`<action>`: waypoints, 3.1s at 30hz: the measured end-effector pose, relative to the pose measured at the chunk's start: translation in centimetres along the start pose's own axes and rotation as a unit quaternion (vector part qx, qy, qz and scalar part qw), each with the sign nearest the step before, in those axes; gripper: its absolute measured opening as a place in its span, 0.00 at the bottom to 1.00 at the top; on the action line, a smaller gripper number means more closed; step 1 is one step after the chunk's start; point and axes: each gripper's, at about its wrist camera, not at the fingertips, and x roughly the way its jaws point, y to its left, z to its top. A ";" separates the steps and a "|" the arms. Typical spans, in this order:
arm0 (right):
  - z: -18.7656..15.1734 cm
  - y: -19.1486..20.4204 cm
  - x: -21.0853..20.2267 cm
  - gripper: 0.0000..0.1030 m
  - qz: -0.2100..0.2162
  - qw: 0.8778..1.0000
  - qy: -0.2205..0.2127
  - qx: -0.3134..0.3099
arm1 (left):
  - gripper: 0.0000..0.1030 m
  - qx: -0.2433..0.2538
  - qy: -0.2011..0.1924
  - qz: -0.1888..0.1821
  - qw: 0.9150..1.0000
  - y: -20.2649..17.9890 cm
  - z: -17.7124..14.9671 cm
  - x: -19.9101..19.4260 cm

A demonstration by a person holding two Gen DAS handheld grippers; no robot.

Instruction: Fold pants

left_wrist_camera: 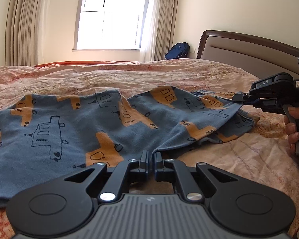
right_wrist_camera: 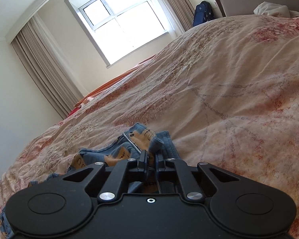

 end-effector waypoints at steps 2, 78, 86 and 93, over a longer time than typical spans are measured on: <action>0.0 0.1 -1.4 0.07 -0.006 1.000 -0.019 -0.012 | 0.05 0.013 -0.011 0.006 1.000 -0.1 0.7 -0.4; -9.4 8.7 -5.7 0.99 -0.104 0.977 -0.029 -0.183 | 1.00 -0.195 -0.077 0.242 0.947 17.3 -1.2 -14.0; -13.0 15.7 -3.0 0.99 -0.040 0.976 -0.025 -0.211 | 1.00 -0.280 -0.074 0.302 0.908 24.7 -2.3 -14.9; -16.6 19.5 0.0 1.00 -0.044 0.959 0.012 -0.281 | 1.00 -0.369 -0.081 0.239 0.894 28.3 -3.6 -13.8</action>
